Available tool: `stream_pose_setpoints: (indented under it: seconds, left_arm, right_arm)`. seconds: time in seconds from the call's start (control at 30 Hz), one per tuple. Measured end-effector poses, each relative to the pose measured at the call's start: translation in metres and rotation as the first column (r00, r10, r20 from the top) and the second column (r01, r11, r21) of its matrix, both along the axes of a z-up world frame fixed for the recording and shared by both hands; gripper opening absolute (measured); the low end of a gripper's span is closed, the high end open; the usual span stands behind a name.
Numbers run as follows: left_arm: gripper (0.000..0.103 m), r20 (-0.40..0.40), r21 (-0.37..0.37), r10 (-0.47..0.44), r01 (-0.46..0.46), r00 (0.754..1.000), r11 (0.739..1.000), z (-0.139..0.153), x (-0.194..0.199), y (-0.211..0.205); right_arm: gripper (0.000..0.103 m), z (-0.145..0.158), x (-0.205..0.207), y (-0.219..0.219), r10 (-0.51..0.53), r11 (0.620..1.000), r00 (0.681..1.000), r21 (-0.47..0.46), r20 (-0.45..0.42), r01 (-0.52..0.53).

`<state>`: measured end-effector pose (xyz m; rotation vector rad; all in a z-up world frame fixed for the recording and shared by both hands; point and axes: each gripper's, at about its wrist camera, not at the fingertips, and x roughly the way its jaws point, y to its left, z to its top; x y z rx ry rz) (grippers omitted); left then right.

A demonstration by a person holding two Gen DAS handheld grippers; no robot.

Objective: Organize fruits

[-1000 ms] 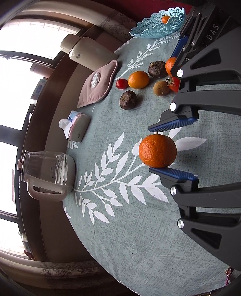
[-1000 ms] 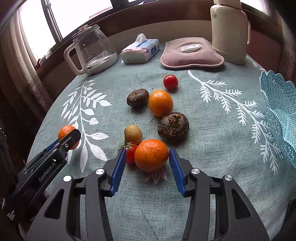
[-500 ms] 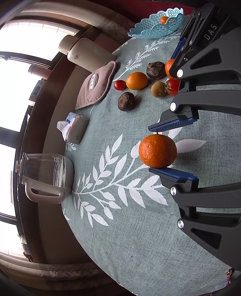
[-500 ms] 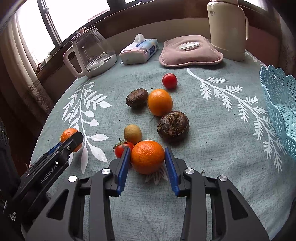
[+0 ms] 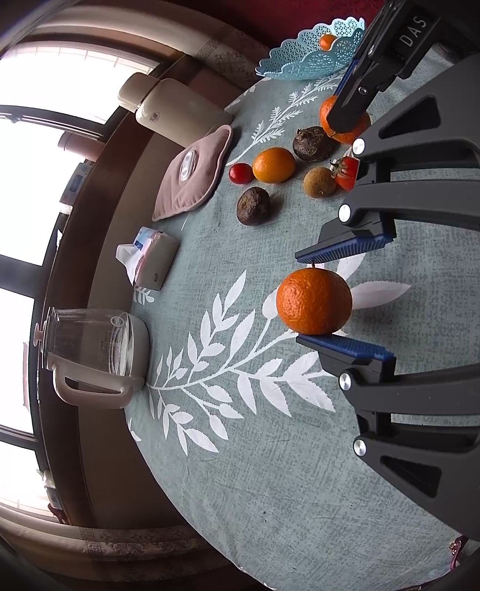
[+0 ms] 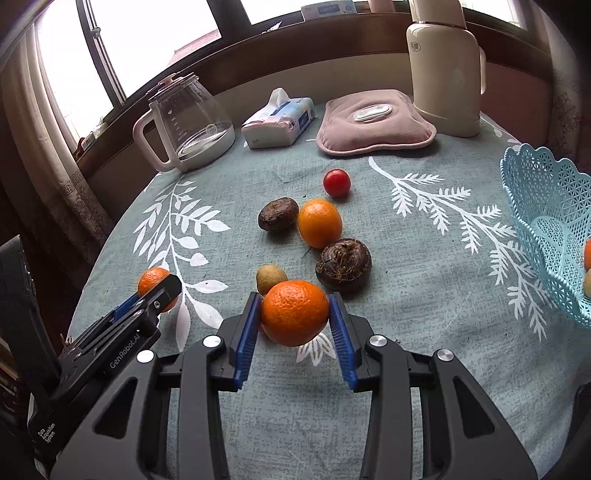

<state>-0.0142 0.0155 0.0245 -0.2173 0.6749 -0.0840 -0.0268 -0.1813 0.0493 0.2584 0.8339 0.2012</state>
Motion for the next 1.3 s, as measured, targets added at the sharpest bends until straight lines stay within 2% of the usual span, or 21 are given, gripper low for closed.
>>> stream_pose_setpoints:
  seconds: [0.7, 0.97, 1.3]
  left_arm:
    - [0.039, 0.026, 0.014, 0.008, -0.008, 1.0, 1.0, 0.004, -0.004, -0.002]
    - [0.039, 0.027, 0.013, 0.011, -0.012, 1.0, 1.0, 0.004, -0.005, -0.002]
    - [0.039, 0.023, 0.009, 0.013, -0.013, 1.0, 1.0, 0.003, -0.004, -0.001]
  right_arm:
    - [0.039, 0.037, -0.023, -0.047, -0.138, 0.99, 0.986, 0.02, 0.099, 0.137]
    - [0.039, 0.045, -0.033, -0.085, -0.249, 0.968, 0.961, 0.033, 0.12, 0.247]
    - [0.039, 0.049, -0.044, -0.134, -0.38, 0.925, 0.915, 0.037, 0.133, 0.379]
